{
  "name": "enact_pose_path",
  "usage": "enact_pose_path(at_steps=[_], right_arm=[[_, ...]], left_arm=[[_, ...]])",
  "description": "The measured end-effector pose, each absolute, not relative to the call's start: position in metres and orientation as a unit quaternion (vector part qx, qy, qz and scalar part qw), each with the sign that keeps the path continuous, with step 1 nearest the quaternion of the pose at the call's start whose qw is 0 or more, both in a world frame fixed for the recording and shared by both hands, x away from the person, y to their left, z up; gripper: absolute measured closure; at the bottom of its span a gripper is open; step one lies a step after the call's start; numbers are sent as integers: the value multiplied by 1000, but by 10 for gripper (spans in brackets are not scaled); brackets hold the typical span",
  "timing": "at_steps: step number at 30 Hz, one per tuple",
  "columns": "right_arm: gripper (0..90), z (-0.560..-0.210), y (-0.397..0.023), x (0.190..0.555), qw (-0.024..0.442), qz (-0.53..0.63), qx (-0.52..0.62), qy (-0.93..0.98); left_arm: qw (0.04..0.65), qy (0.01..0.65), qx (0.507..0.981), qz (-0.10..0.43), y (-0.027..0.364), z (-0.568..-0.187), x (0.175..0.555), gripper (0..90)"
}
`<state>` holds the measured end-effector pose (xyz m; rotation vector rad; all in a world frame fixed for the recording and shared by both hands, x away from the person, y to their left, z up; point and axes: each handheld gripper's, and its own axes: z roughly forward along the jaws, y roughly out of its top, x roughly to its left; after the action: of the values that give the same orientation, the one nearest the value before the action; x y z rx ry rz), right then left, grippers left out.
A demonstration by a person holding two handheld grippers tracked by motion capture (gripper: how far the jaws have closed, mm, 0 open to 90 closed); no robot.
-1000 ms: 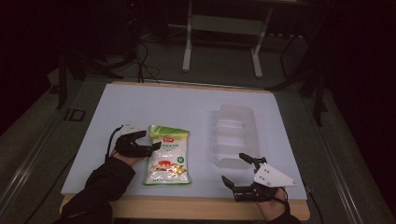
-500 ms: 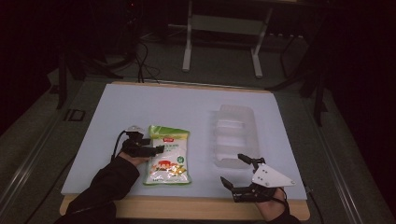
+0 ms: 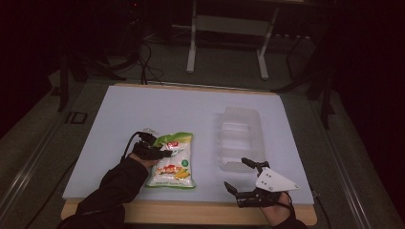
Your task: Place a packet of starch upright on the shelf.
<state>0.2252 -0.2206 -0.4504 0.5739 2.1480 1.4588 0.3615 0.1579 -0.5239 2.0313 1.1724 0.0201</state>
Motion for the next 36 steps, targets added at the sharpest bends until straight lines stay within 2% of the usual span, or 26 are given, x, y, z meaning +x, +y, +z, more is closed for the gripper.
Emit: enact_pose_path(at_steps=[3,4,7,13,15,31,36], right_arm=[[104,-451,-221,225,239,531,210,785],[105,-451,-222,227,236,534,215,783],[106,-451,-224,229,232,535,221,782],[107,-450,-226,229,226,542,224,778],[137,-449,-227,230,232,544,224,775],[139,-440,-237,235,241,547,239,765],[158,-438,-241,238,216,558,258,758]], left_arm=[[402,457,794,10,158,-522,359,745],[403,453,795,16,157,-521,358,795],[410,427,804,49,155,-517,352,805],[427,425,796,54,157,-514,349,812],[439,413,796,64,157,-510,346,815],[488,350,793,98,155,-479,324,830],[502,332,791,110,152,-471,317,831]])
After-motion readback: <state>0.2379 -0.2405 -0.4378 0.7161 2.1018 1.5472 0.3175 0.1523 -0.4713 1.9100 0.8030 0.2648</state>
